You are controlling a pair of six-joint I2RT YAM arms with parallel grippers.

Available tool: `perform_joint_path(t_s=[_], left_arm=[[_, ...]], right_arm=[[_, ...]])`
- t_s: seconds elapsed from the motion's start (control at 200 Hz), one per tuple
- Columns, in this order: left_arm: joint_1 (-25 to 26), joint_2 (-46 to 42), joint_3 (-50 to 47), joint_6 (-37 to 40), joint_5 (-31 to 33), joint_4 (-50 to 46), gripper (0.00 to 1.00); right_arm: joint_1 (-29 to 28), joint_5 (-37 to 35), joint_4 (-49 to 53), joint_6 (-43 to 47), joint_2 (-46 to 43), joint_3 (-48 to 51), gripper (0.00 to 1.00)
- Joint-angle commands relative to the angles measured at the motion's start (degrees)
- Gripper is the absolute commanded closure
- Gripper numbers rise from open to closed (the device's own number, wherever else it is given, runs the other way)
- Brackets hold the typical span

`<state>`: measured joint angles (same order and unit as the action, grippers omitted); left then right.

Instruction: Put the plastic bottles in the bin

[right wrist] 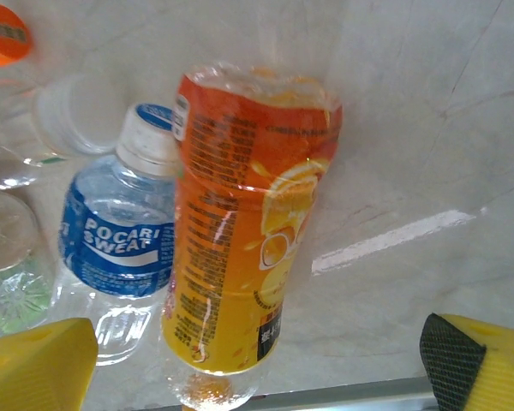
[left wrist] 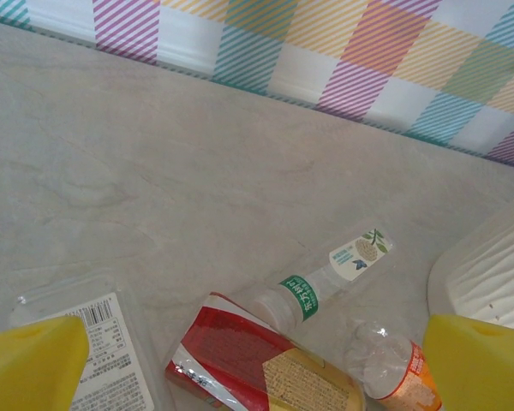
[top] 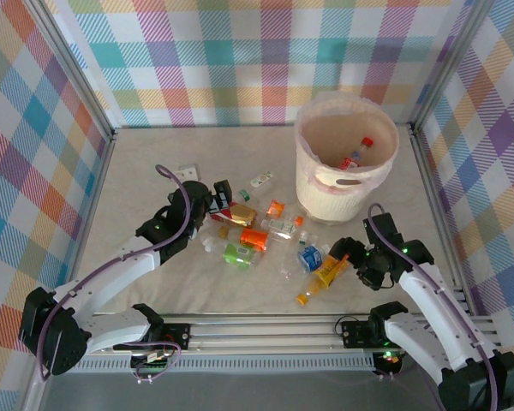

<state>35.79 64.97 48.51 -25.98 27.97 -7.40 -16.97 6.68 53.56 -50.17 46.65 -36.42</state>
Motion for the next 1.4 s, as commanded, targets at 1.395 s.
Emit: perform_joint_path(t_s=[1.395], left_arm=[[-1.25,0.66,0.18,-1.09,0.24,-1.21,0.00]], right_arm=[[-0.42,-5.55,-23.40,-10.70,12.47,12.75,0.29]])
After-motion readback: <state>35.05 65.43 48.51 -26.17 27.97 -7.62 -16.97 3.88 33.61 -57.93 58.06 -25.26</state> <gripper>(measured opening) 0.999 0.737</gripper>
